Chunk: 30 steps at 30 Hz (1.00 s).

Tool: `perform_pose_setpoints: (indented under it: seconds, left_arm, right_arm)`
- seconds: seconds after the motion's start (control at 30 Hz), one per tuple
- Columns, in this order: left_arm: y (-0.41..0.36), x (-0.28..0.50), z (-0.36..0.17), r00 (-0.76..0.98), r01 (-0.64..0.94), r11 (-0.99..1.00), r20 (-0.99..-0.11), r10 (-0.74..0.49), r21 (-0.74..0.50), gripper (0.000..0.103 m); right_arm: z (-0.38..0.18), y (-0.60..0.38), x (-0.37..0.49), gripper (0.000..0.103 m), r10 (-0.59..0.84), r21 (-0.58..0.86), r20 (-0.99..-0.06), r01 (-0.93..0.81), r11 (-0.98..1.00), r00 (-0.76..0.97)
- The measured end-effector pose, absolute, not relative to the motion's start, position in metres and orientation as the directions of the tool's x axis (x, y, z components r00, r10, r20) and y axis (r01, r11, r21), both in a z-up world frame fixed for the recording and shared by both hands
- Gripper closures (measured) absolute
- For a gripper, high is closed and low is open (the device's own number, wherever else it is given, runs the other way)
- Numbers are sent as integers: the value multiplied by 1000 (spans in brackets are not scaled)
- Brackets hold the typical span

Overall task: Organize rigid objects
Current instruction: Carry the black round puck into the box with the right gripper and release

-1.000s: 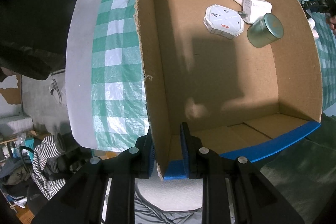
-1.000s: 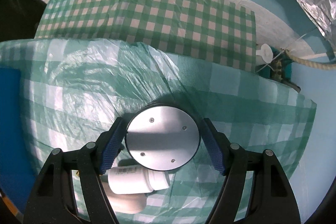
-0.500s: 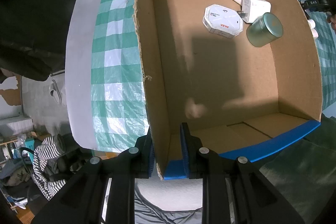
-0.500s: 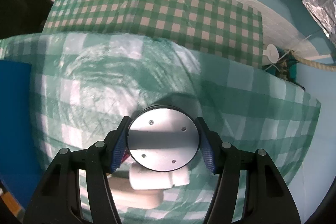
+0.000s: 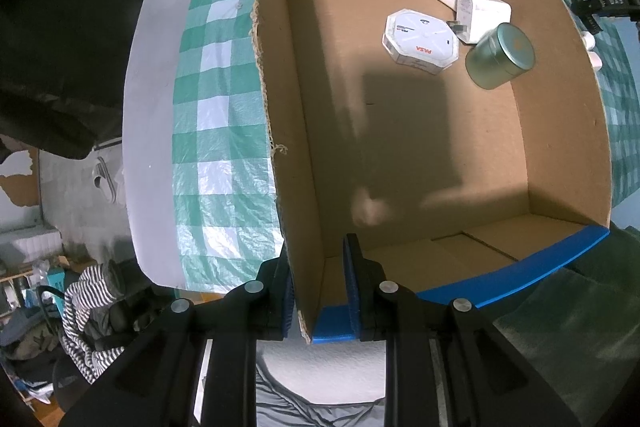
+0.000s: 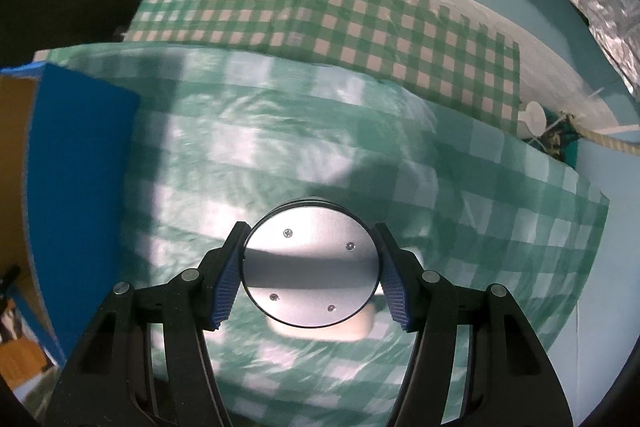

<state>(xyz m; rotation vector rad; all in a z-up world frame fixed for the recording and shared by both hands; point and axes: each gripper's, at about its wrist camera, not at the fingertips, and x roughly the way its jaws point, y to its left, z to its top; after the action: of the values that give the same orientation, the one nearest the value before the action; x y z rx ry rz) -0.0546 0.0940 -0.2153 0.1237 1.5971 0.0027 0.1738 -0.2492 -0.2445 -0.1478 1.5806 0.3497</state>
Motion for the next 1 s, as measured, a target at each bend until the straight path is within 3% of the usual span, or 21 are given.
perform_pose_setpoints:
  seconds: [1.0]
  left_arm:
    - [101,-56,-219,-25,121,992,-999,45,42,81]
  right_arm:
    - [-139,-122,141,41,204,155,-978,-527,836,36]
